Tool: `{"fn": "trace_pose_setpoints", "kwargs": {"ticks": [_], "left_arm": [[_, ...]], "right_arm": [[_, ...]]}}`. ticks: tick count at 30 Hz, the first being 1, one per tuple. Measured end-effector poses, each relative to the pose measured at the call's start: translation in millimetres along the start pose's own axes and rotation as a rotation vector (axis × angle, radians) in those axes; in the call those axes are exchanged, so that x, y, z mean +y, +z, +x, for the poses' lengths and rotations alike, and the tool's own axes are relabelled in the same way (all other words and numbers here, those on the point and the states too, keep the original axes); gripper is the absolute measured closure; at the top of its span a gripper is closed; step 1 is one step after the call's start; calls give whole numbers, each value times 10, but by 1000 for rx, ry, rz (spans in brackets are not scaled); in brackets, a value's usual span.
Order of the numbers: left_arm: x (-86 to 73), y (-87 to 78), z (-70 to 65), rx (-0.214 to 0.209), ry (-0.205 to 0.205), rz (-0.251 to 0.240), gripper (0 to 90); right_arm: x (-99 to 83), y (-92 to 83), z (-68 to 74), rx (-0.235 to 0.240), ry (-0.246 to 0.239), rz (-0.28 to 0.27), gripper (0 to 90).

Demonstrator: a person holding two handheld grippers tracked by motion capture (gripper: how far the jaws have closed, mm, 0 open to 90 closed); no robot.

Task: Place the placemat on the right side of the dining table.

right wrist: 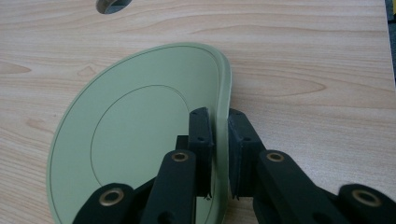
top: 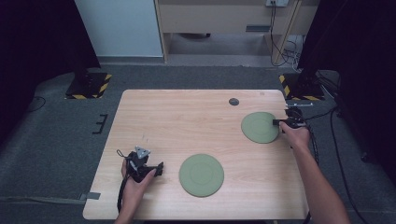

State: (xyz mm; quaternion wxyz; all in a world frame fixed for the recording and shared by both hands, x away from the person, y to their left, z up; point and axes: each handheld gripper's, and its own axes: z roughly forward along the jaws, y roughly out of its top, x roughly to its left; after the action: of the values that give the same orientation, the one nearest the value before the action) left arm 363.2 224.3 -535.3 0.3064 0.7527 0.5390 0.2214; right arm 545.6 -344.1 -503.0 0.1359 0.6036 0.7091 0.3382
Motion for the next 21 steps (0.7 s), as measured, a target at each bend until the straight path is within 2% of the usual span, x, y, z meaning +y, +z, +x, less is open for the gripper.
{"fn": "trace_pose_setpoints", "kwargs": {"ticks": [9, 15, 21], "left_arm": [[-1, -1, 1, -3, 1, -1, 35], [5, -7, -14, 8, 19, -1, 35], [3, -5, -8, 6, 13, -2, 35]], "right_arm": [[-33, 47, -56, -7, 23, 9, 758], [-42, 68, -95, 1, 37, 6, 721], [-62, 88, -112, -6, 35, 6, 696]]}}
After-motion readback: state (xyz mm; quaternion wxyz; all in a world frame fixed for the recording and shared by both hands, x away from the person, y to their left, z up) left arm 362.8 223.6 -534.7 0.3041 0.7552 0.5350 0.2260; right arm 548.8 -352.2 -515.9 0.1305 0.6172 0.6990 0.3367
